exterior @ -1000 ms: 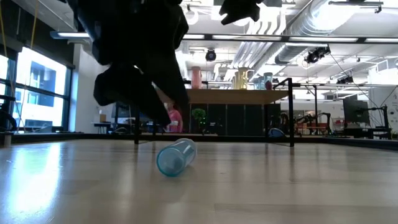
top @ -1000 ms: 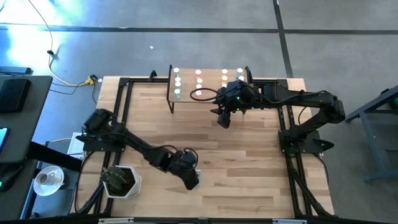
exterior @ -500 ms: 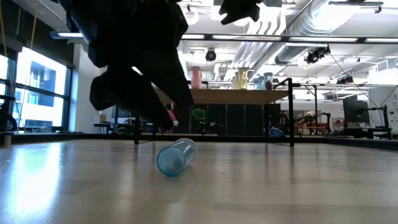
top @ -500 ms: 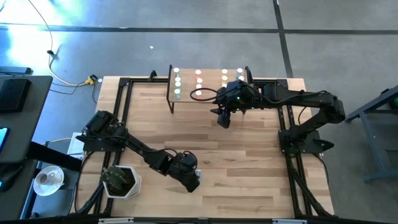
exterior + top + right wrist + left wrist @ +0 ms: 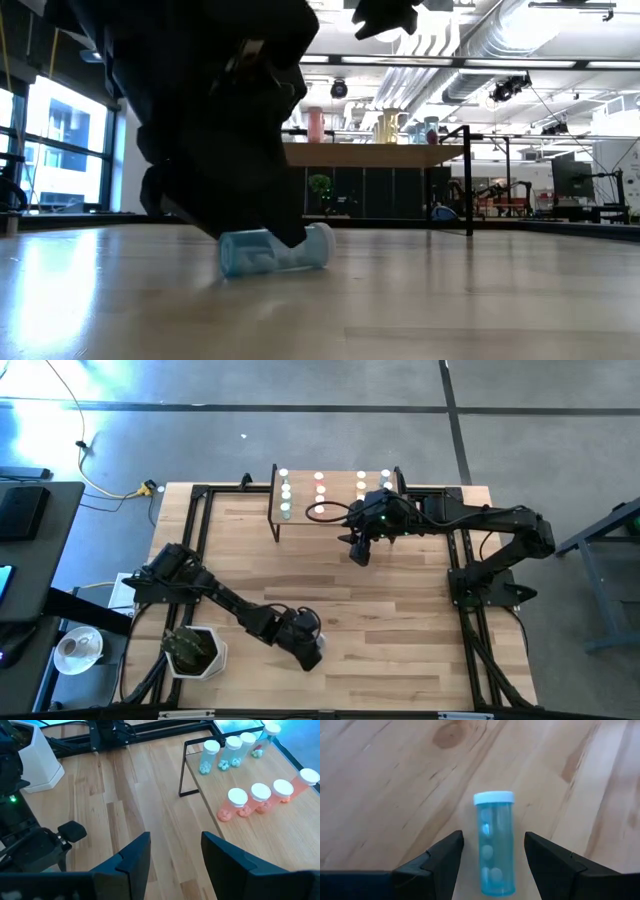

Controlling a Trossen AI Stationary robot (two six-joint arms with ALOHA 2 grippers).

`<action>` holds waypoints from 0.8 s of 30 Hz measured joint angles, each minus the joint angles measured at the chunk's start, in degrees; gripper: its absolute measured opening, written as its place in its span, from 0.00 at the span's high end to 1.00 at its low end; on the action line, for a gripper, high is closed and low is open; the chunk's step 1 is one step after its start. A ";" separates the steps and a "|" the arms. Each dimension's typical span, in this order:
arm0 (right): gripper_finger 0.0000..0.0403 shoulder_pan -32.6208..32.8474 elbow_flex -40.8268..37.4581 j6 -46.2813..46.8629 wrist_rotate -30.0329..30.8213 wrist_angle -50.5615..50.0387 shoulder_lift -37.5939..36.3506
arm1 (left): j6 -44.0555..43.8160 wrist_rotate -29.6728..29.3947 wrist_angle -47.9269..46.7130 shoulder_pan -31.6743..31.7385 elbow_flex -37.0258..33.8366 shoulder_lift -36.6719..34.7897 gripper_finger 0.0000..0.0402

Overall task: Pick and place medicine bottles onto shelf by color
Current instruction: Align the blue pill bottle with the blue pill bottle

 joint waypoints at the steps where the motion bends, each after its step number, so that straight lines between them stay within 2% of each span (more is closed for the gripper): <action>1: 0.58 0.00 0.00 0.00 0.01 -0.01 0.00 | 0.50 0.02 -0.43 0.00 0.05 0.01 0.49; 12: 0.58 0.00 0.00 0.00 0.01 0.03 0.00 | 11.12 0.77 -3.82 0.12 0.15 -0.04 0.51; 24: 0.58 0.00 0.00 0.00 0.01 0.03 0.00 | 19.86 -0.38 -5.17 0.17 0.02 -0.06 0.76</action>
